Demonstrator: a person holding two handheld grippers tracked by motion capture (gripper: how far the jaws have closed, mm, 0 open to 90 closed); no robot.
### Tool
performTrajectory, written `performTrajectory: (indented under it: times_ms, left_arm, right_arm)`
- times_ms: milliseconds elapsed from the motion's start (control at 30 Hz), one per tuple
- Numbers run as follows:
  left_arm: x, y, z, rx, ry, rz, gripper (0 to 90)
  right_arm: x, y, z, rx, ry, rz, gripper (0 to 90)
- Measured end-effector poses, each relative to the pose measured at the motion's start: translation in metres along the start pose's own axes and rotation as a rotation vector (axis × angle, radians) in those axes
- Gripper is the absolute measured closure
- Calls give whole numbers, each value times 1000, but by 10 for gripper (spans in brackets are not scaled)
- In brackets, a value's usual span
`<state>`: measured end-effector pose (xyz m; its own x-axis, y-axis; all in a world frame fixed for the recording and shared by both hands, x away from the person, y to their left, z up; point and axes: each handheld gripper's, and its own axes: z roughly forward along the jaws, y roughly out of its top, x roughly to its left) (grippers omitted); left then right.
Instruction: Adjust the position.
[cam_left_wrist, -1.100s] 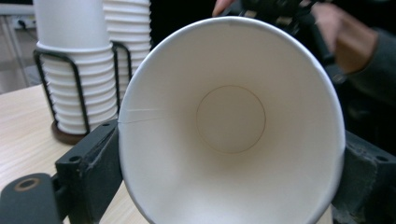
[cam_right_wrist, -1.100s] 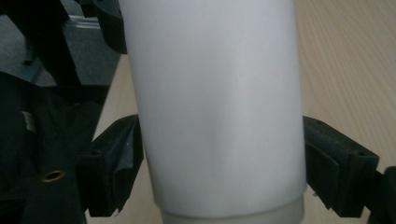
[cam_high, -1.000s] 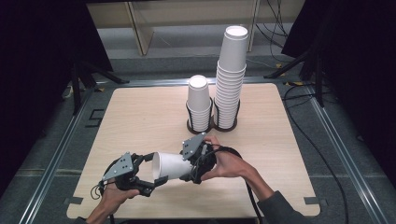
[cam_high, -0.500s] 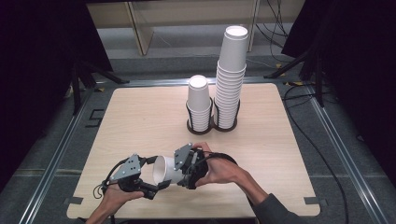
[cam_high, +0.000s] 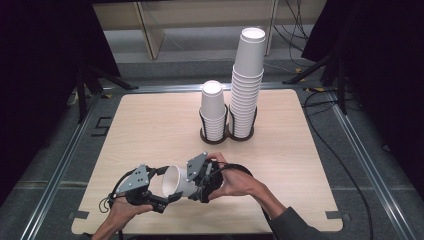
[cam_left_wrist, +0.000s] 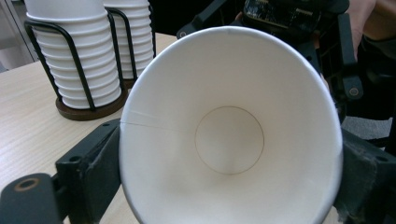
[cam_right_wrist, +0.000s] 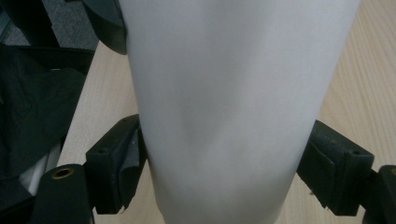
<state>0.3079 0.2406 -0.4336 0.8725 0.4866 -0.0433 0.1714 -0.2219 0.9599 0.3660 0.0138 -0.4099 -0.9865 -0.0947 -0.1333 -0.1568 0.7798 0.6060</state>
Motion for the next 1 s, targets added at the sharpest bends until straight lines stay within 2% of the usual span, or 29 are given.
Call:
performTrajectory:
  times_ms: [100,133,267,400,433,467,500,633,700,733,767,800,833,900,1000]
  left_arm:
    - [-1,1,-1,11,6,5,99]
    - [-1,1,1,-11,-2,0,99]
    - [-2,1,0,13,4,12,99]
    - [0,1,-1,-18,-6,-19,83]
    - [1,0,0,-49,-9,-30,74]
    - [1,-1,0,-74,-17,-35,66]
    - [1,-2,-1,-73,-6,-36,58]
    - [2,-3,-2,-122,8,-70,43]
    - [3,-4,-2,-144,5,-119,44]
    - [4,-5,-1,-162,1,-138,42]
    - [5,-6,-1,-177,3,-146,42]
    - [6,-7,0,-197,-3,-152,48]
    - [6,-7,-1,-184,10,-153,47]
    - [5,-7,0,-196,23,-147,59]
    - [3,-7,1,-222,28,-142,74]
  right_arm:
    - [-1,0,0,-9,4,4,208]
    - [-1,0,0,-10,5,6,206]
    - [0,0,2,-2,8,1,220]
    - [0,0,1,-23,24,11,224]
    - [0,0,0,-27,21,15,224]
    - [-1,0,0,-38,25,22,223]
    - [-2,-1,0,-49,23,13,223]
    - [-4,-1,-2,-96,17,17,224]
    - [-7,-2,-3,-127,7,21,224]
    - [-6,-3,-6,-138,17,57,224]
    - [-7,-3,-6,-162,22,72,224]
    - [-8,-4,-7,-185,19,87,224]
    - [-9,-4,-7,-207,31,108,224]
    - [-10,-5,-8,-237,24,127,223]
    - [-10,-4,-5,-253,20,132,222]
